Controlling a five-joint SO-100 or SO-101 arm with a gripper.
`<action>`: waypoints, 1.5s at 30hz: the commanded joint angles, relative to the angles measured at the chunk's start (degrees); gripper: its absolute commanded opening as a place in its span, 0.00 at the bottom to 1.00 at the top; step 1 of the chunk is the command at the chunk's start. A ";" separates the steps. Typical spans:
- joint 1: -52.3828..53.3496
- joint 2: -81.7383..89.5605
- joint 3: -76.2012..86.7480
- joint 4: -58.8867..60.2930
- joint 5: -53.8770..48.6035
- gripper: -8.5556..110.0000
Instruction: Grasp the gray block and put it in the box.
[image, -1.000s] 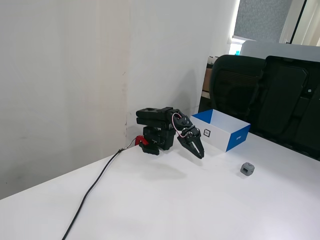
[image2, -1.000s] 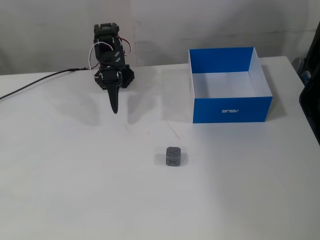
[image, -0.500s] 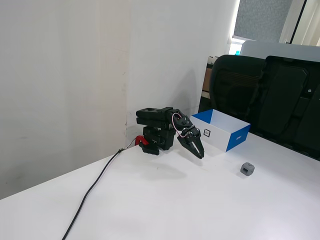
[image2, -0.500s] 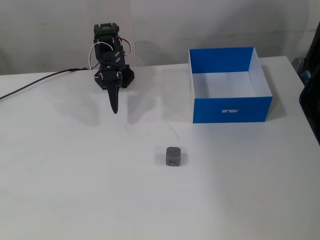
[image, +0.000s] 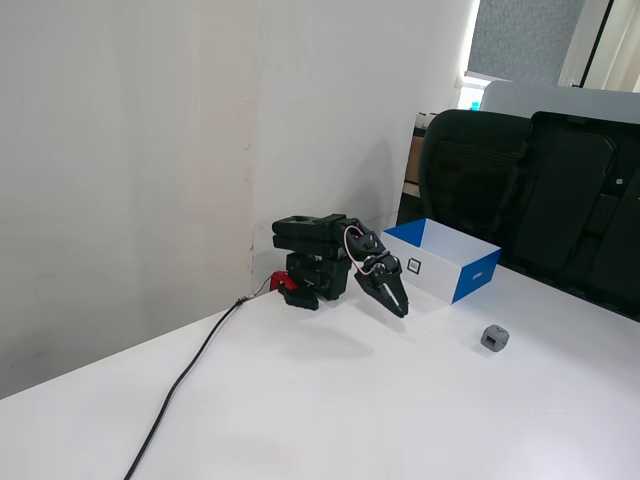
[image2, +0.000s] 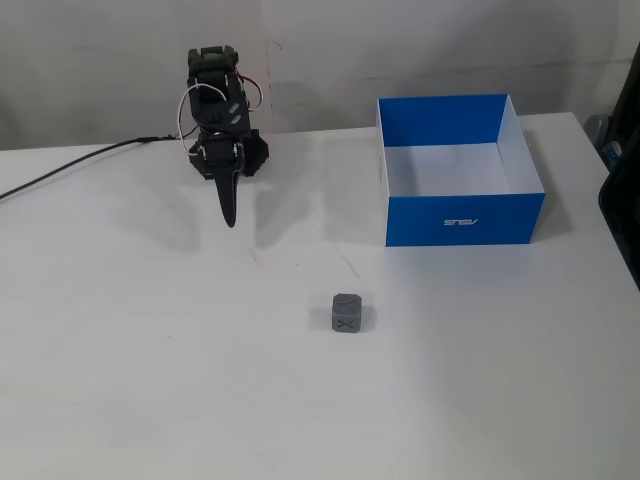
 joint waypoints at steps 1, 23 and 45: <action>-0.35 0.97 3.69 0.35 -0.26 0.07; -0.35 0.97 3.69 0.35 -0.26 0.07; 6.15 0.97 3.52 0.62 -1.41 0.07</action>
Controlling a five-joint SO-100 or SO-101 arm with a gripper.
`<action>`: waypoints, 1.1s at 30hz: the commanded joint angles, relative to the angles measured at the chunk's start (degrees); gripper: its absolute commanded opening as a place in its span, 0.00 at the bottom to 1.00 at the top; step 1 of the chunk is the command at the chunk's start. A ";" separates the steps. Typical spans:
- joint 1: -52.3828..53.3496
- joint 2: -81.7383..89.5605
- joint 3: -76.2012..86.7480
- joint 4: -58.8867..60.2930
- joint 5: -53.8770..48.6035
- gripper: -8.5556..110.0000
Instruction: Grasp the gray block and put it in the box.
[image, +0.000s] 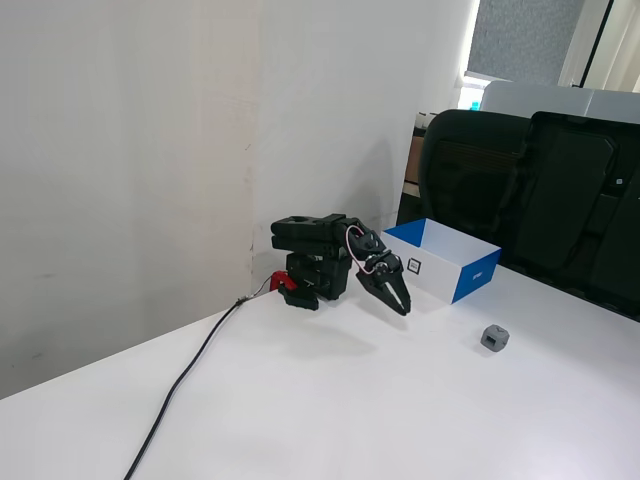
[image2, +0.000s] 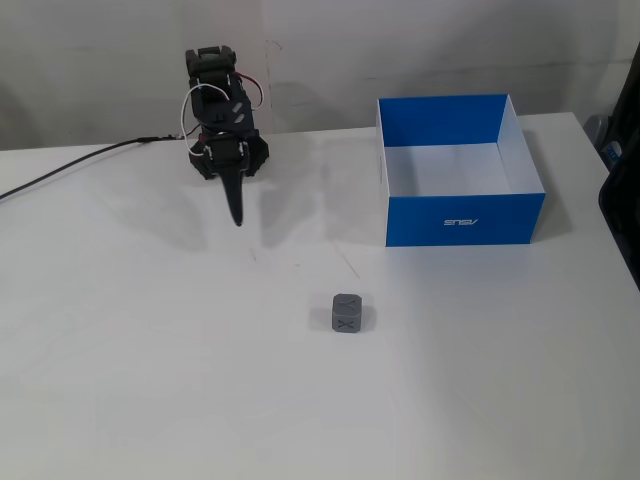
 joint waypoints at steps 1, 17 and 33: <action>2.72 0.97 3.52 0.70 -1.67 0.07; 14.15 -14.24 -7.56 5.27 -10.81 0.07; 15.56 -54.76 -44.30 7.82 -4.31 0.07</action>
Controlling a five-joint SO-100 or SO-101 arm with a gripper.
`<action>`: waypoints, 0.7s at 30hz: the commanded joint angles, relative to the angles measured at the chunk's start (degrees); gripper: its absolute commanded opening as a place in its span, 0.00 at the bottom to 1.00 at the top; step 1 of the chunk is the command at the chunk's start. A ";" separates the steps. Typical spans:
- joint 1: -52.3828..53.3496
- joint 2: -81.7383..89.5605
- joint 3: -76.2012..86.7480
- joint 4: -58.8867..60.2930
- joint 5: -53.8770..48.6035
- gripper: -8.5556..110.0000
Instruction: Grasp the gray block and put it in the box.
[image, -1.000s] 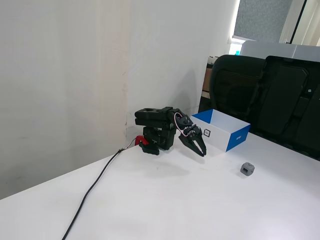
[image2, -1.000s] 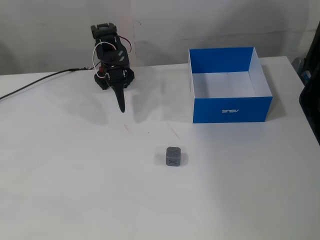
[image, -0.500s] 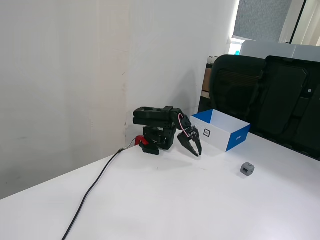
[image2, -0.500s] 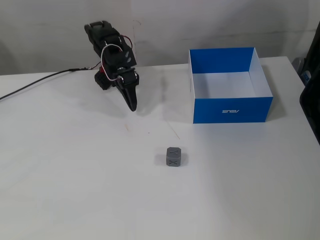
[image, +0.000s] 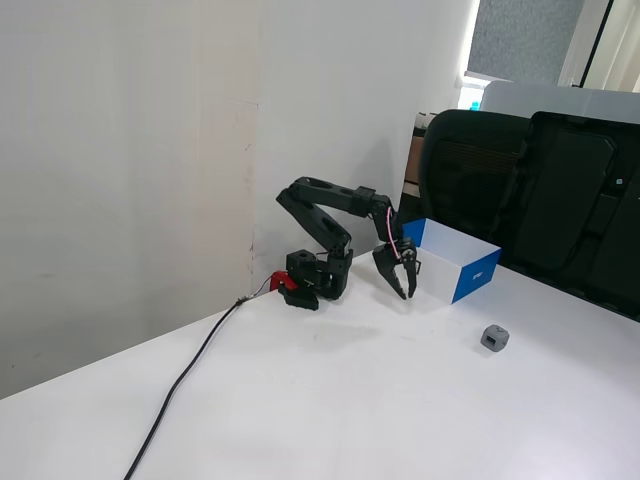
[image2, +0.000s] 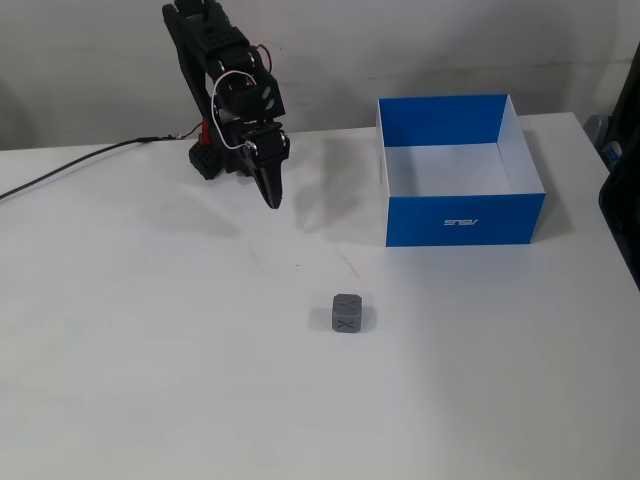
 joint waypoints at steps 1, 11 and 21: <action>0.26 -6.24 -9.76 0.53 1.85 0.07; 4.04 -20.74 -19.16 -2.81 6.33 0.07; 8.53 -26.98 -21.36 -6.86 8.88 0.08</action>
